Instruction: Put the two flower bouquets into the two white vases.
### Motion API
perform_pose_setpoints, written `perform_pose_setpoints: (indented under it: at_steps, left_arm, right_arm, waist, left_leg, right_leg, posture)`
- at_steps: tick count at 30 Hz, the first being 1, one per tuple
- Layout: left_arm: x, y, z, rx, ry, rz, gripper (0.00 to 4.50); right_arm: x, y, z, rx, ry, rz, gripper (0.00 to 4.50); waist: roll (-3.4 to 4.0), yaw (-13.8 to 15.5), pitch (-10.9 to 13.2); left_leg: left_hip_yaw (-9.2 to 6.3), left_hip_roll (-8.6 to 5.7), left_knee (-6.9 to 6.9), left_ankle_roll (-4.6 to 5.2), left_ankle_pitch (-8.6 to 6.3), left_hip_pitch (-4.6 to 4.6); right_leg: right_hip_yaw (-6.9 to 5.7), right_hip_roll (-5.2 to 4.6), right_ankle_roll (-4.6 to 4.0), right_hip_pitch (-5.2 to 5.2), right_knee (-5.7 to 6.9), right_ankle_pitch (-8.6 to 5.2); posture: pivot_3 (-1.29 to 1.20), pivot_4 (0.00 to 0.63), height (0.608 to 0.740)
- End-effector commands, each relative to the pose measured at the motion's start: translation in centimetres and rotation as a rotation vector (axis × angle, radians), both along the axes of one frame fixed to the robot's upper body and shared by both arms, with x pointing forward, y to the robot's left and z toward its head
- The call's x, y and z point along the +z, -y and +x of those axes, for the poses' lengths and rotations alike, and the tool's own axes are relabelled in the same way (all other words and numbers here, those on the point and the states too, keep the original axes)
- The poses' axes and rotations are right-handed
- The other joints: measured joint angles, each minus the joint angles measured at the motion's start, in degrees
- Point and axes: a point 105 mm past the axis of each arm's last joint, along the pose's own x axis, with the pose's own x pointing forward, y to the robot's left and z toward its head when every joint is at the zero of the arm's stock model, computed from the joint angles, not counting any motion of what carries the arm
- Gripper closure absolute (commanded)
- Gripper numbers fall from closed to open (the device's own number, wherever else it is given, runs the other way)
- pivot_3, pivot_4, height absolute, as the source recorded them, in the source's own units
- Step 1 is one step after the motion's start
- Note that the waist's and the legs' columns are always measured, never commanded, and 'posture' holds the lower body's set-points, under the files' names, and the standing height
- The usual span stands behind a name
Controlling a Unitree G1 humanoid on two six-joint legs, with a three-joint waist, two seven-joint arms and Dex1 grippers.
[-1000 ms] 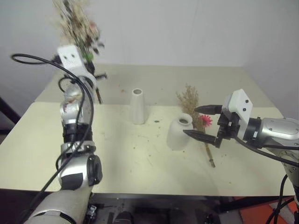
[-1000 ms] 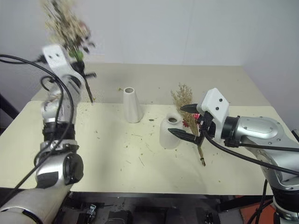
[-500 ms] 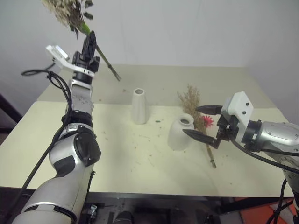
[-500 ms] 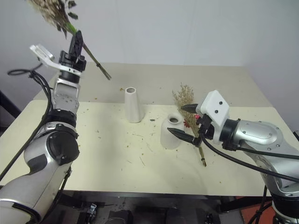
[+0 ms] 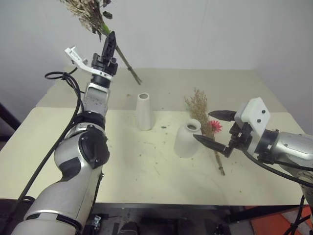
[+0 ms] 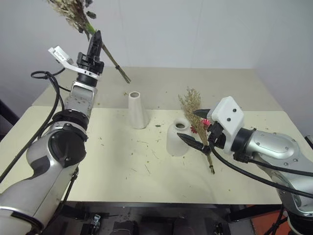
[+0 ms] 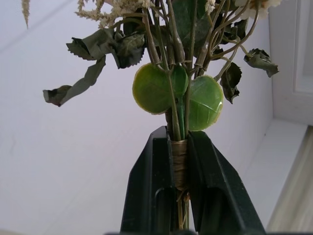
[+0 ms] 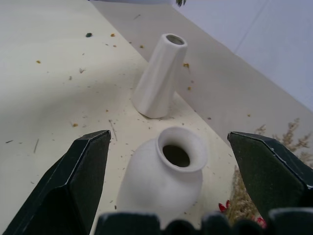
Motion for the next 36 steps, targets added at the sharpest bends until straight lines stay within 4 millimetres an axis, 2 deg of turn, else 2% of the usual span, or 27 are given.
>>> perform_pose_setpoints:
  at_steps: [1, 9, 22, 27, 36]
  left_arm:
    - [1.4, 0.8, -0.4, 0.010, 0.053, 0.049, 4.37]
    - [-0.2, 1.8, 0.3, 0.053, 0.001, 0.154, 4.37]
    - [-0.9, 1.0, 0.6, 0.125, -0.027, 0.179, 4.37]
    - [-2.2, 1.4, 1.0, 0.168, -0.060, 0.257, 4.37]
    - [-3.0, 2.3, 1.0, 0.168, -0.059, 0.300, 4.37]
  right_arm:
    - [0.8, 0.2, -0.7, -0.015, 0.040, 0.007, 0.00]
    - [0.8, 0.6, -1.0, -0.033, 0.035, -0.002, 0.00]
    - [0.2, 0.4, -1.4, -0.042, 0.024, 0.013, 0.00]
    - [0.2, 0.1, -1.7, -0.022, 0.033, 0.024, 0.00]
    - [0.2, 0.3, -1.8, -0.037, 0.042, 0.021, 0.00]
  waist:
    - [0.00, -0.14, 0.00]
    - [0.00, -0.12, 0.00]
    - [0.00, -0.13, 0.00]
    - [0.00, -0.05, 0.00]
    - [0.00, -0.02, 0.00]
  left_leg:
    - [0.00, 0.00, 0.00, 0.00, 0.00, 0.00]
    - [0.00, 0.00, 0.00, 0.00, 0.00, 0.02]
    - [0.00, 0.00, 0.00, 0.00, 0.00, 0.02]
    - [0.00, 0.00, 0.00, 0.00, 0.00, 0.02]
    - [0.00, 0.00, 0.00, 0.00, 0.00, 0.01]
  right_leg:
    - [0.00, 0.00, 0.00, -0.01, 0.01, 0.00]
    - [0.01, 0.00, 0.02, 0.00, 0.02, -0.01]
    - [0.01, 0.00, 0.04, 0.00, 0.02, -0.02]
    - [0.01, 0.00, 0.04, 0.01, 0.01, -0.02]
    - [0.01, 0.00, 0.01, 0.01, 0.01, 0.00]
  posture:
    - [0.00, 0.150, 0.740]
    - [0.00, 0.150, 0.740]
    - [0.00, 0.150, 0.740]
    - [0.00, 0.150, 0.740]
    - [0.00, 0.150, 0.740]
